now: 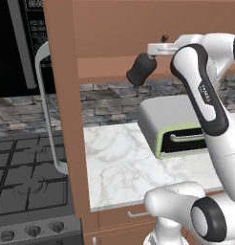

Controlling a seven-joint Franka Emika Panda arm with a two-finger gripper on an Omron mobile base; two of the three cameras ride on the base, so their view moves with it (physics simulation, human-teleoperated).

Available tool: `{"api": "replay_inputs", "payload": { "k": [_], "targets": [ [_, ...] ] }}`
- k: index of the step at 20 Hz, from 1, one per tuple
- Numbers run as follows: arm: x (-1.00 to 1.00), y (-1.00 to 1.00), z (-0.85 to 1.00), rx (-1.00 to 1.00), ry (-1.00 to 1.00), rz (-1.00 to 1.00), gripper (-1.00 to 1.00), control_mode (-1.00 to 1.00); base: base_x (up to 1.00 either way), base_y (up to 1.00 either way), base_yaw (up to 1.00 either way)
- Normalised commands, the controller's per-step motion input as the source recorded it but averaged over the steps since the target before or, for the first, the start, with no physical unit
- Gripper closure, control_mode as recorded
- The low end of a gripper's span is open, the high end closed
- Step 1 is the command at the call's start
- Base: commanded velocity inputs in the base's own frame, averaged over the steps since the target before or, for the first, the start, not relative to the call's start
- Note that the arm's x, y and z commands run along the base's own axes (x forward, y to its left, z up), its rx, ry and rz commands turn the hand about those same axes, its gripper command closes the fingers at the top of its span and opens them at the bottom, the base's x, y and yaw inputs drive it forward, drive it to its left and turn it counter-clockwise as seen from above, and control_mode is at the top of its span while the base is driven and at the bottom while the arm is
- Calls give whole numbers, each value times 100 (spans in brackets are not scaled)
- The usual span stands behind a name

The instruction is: Get the candle and the liquor from the cabinet and move them to the dining counter.

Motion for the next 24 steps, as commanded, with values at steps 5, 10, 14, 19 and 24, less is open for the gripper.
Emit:
{"api": "replay_inputs", "payload": {
  "k": [5,10,14,19,24],
  "targets": [
    [-70,-34,1,-13,11,-2,100,-100,0,0,0],
    [-50,-30,0,-12,21,-5,100,-100,0,0,0],
    [-27,-44,-1,-15,18,-7,100,-100,0,0,0],
    [-34,-38,-18,-20,16,-10,100,-100,0,0,0],
    [-42,-33,-26,-17,14,-12,100,-100,0,0,0]
  ]
}}
